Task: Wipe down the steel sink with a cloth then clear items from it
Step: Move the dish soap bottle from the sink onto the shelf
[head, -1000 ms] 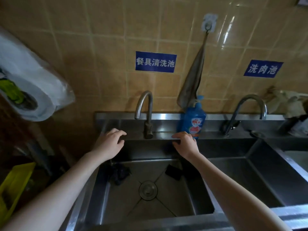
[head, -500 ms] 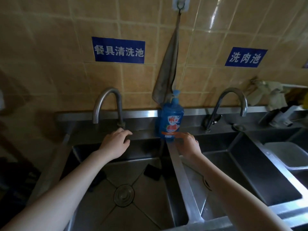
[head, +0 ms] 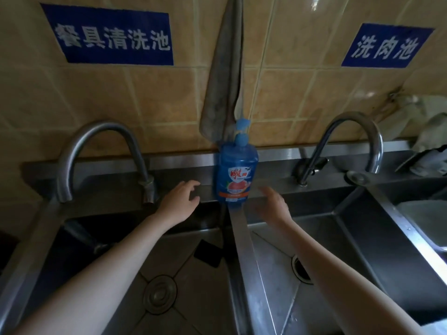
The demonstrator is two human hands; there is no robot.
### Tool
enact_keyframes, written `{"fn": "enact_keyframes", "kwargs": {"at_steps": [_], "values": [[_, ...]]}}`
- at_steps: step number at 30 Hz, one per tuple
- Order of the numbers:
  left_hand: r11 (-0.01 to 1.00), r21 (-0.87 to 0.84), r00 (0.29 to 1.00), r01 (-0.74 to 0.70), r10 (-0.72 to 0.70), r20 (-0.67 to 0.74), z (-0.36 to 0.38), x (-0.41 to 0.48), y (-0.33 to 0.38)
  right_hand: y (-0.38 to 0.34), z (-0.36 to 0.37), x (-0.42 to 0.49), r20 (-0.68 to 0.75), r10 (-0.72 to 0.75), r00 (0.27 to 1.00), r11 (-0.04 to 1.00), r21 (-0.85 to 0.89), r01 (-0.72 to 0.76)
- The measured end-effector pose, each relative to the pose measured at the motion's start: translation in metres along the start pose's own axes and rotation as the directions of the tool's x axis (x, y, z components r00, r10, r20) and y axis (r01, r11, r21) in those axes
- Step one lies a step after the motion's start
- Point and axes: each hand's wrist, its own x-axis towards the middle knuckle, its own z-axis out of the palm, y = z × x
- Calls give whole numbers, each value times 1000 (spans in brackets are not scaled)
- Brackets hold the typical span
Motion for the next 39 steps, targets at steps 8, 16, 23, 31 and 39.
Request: {"fn": "enact_keyframes", "kwargs": {"at_steps": [8, 16, 23, 31, 39], "values": [[997, -34, 997, 70, -68, 30, 41, 70, 0, 9, 20, 63, 37, -75, 996, 978, 198, 66], [975, -224, 989, 2, 31, 144, 53, 113, -14, 11, 26, 111, 121, -224, 967, 933, 314, 177], [958, -287, 967, 6, 67, 244, 68, 122, -18, 15, 28, 124, 240, -323, 915, 888, 412, 205], [941, -338, 963, -6, 97, 253, 68, 114, -16, 16, 31, 120, 233, -321, 918, 886, 416, 204], [911, -410, 966, -42, 141, 216, 61, 68, -15, 14, 34, 71, 203, -322, 925, 873, 441, 207]]}}
